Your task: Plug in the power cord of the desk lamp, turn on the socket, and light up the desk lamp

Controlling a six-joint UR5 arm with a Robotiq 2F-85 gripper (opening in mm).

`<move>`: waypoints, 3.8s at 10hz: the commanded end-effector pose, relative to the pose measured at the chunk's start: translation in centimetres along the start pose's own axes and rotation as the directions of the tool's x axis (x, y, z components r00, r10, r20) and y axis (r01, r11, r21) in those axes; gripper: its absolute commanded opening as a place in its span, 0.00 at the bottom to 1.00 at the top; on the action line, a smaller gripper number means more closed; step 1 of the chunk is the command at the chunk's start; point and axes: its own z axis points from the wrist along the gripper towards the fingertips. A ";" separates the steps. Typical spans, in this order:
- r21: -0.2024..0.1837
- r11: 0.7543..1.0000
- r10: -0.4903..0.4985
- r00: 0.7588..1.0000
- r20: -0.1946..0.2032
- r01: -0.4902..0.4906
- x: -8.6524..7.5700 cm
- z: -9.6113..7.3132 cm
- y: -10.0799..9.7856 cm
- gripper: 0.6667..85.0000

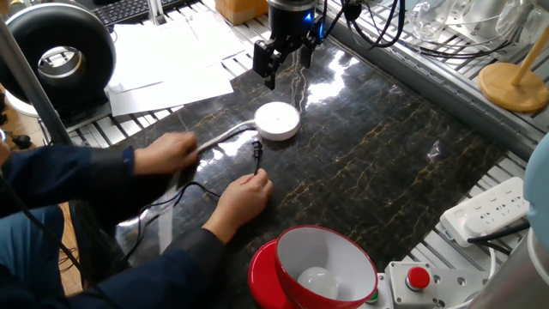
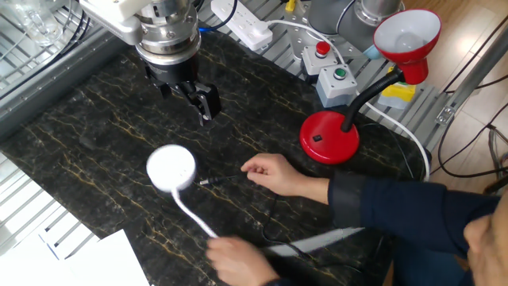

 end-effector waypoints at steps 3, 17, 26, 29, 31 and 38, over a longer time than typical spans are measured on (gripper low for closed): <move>-0.015 0.984 0.176 0.984 -0.038 -0.177 1.1 0.3 1.6 0.01; 0.079 0.992 -0.103 0.994 0.048 0.099 -1.2 0.9 -4.5 0.01; 0.009 0.999 0.035 0.991 0.128 -0.036 -2.3 1.9 -2.2 0.01; 0.047 0.987 0.151 0.988 0.021 -0.152 0.3 1.3 -0.1 0.01; 0.110 0.984 0.144 0.989 -0.027 -0.140 1.6 0.4 -1.2 0.01; 0.131 0.986 -0.099 0.994 -0.045 0.104 1.7 0.5 -6.3 0.01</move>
